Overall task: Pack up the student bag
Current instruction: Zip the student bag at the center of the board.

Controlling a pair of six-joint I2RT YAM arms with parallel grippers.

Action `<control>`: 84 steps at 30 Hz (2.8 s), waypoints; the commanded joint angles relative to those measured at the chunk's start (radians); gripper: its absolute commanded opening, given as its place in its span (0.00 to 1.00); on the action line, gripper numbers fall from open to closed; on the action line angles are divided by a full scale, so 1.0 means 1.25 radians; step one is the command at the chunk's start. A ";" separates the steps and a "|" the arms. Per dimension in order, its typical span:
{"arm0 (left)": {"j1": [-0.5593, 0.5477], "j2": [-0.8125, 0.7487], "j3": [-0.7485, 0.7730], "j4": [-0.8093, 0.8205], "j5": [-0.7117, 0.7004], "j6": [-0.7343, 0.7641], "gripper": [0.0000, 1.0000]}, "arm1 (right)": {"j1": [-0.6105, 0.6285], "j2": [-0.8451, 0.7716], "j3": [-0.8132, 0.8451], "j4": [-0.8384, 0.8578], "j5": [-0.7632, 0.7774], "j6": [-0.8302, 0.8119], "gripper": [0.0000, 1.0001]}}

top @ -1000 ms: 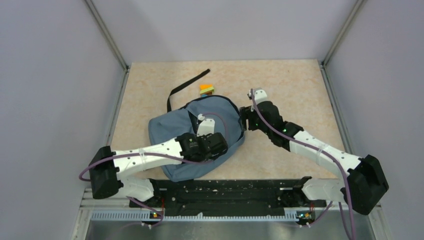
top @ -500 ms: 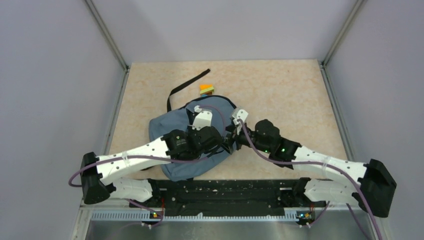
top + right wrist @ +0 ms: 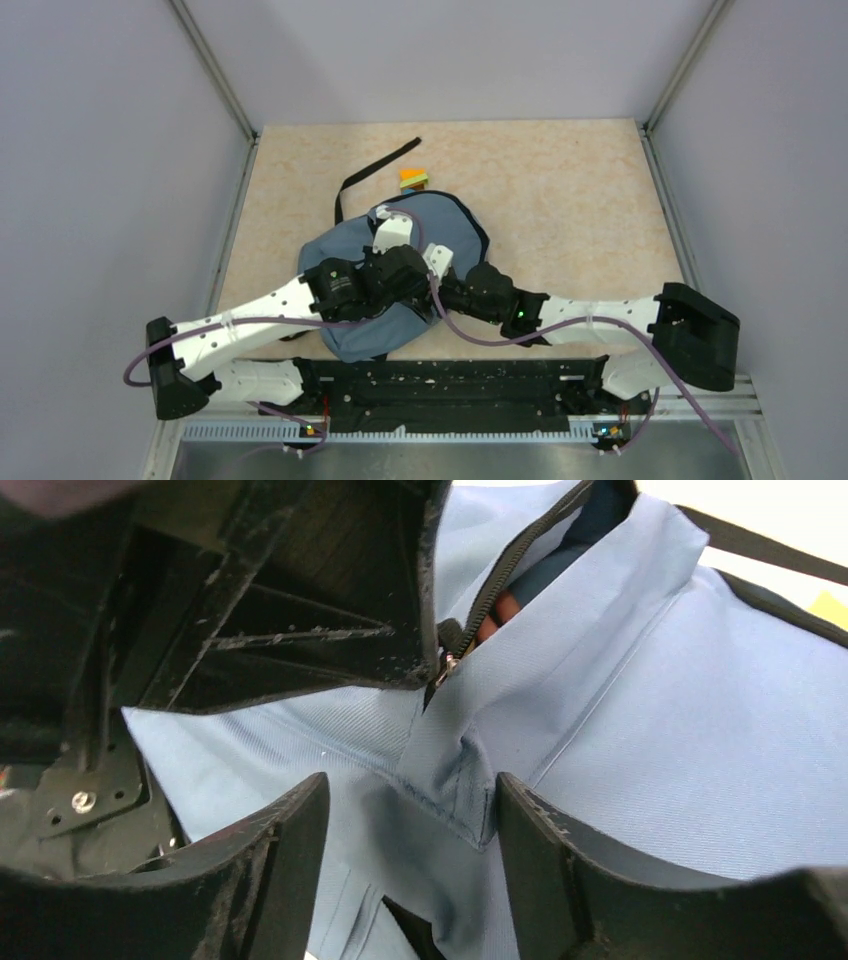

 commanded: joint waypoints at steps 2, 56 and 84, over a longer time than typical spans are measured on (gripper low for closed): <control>0.027 -0.068 -0.010 0.116 0.038 0.031 0.00 | 0.045 0.035 0.034 0.114 0.149 -0.018 0.57; 0.616 0.190 0.218 0.247 0.123 0.347 0.00 | 0.085 0.038 -0.038 0.010 0.167 -0.006 0.00; 0.714 0.065 -0.020 0.514 0.242 0.340 0.92 | 0.030 -0.083 0.171 -0.353 0.229 0.114 0.94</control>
